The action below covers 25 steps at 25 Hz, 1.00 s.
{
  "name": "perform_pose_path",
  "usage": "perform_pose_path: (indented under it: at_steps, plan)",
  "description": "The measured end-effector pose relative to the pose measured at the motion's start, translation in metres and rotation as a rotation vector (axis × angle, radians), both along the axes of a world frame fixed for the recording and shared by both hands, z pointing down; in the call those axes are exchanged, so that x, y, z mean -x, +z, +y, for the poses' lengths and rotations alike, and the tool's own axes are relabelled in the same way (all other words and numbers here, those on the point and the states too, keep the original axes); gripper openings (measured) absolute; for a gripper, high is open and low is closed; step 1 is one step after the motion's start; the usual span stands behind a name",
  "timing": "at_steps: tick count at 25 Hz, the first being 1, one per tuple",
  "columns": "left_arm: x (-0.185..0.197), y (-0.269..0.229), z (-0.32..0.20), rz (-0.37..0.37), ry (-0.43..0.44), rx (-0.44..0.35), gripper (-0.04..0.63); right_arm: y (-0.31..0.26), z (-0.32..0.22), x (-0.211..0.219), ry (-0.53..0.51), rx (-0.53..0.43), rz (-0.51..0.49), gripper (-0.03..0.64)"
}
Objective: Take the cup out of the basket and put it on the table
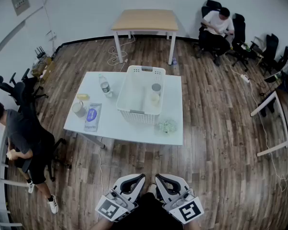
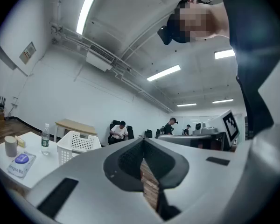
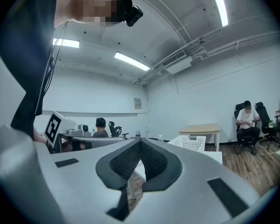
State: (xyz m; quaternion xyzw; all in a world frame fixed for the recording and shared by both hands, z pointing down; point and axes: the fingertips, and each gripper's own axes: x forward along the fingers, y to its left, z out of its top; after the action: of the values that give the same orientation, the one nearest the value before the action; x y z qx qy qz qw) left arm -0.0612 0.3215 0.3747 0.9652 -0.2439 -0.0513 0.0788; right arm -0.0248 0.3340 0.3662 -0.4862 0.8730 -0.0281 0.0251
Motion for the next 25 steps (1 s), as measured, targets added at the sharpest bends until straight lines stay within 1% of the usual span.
perform_pose_path:
  at_steps: [3,6,11,13,16,20,25]
  plan:
    - [-0.001,-0.001,0.011,-0.002,0.006,0.005,0.009,0.002,0.011,0.0,-0.01,0.013,0.009,0.025]
    - [-0.003,-0.001,0.017,0.003,0.015,0.001,0.009,0.003,0.015,-0.001,0.0,0.013,-0.003,0.025]
    - [0.001,0.004,0.023,-0.027,0.003,0.005,0.009,0.003,0.02,0.0,-0.013,0.013,-0.01,0.025]
    - [0.002,0.002,0.024,-0.028,-0.008,0.006,0.009,0.007,0.02,0.0,-0.029,0.023,-0.014,0.025]
    - [0.006,0.004,0.023,-0.036,-0.026,0.004,0.009,0.009,0.018,0.005,-0.051,0.022,-0.023,0.025]
    - [0.008,0.01,0.018,-0.05,-0.028,0.015,0.009,0.011,0.011,0.008,-0.05,0.033,-0.041,0.025]
    - [0.005,0.017,0.008,-0.073,0.004,0.032,0.009,0.017,-0.003,0.007,-0.036,0.055,-0.038,0.025]
